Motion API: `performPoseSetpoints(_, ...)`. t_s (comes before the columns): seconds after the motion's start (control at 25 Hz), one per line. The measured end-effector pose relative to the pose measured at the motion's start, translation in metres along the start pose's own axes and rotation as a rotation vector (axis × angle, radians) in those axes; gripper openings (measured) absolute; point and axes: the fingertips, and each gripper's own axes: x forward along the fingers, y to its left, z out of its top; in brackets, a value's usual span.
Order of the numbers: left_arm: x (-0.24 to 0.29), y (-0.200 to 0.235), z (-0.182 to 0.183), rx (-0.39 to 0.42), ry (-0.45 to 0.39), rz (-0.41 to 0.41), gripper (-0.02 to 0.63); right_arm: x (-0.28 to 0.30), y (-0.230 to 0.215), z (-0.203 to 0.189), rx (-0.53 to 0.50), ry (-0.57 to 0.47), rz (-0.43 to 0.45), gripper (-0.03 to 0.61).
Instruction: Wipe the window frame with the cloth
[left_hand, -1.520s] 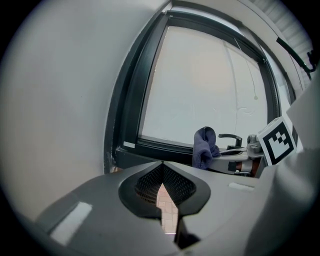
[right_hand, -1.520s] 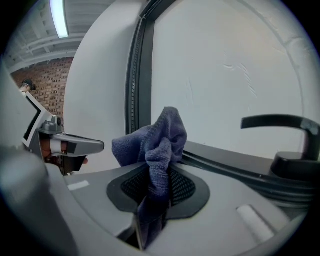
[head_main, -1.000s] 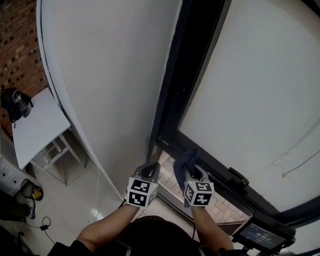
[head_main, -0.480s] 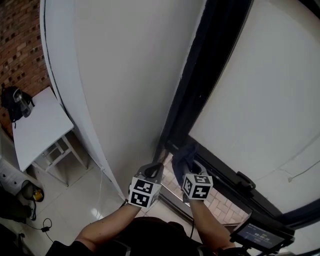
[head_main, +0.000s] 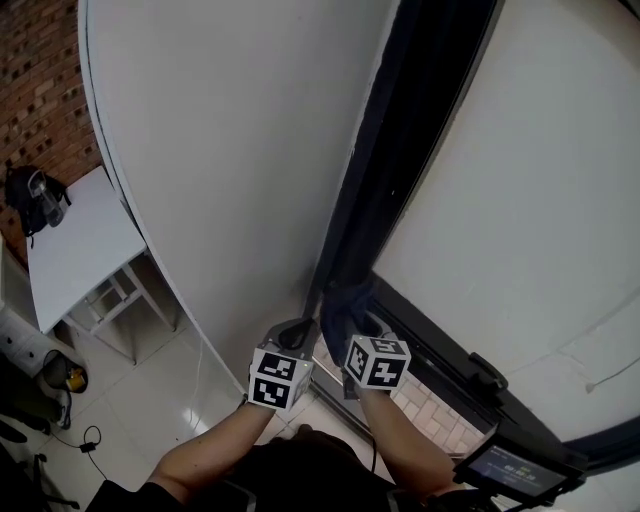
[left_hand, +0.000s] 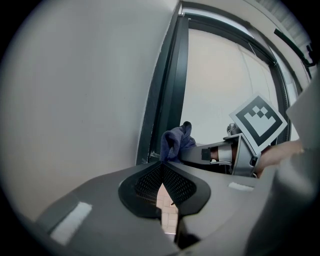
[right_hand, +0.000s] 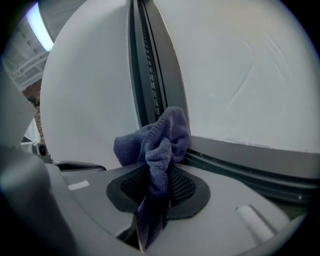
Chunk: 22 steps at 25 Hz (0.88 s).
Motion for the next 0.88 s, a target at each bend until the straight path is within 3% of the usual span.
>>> performPoseSetpoints(0.48,0.002,-0.008,0.0,0.014,0.045,0.064,-0.006,0.003,0.012,0.005,0.027,-0.03,0.092,0.087)
performPoseSetpoints(0.72,-0.005,-0.009,0.004,0.028,0.038,0.019,-0.006,-0.004,0.009,0.003,0.089,-0.048,0.062,0.087)
performPoseSetpoints(0.88,-0.02,-0.012,0.012,0.062,0.023,-0.056,-0.006,-0.016,0.017,0.002,0.123,-0.067,0.04,0.087)
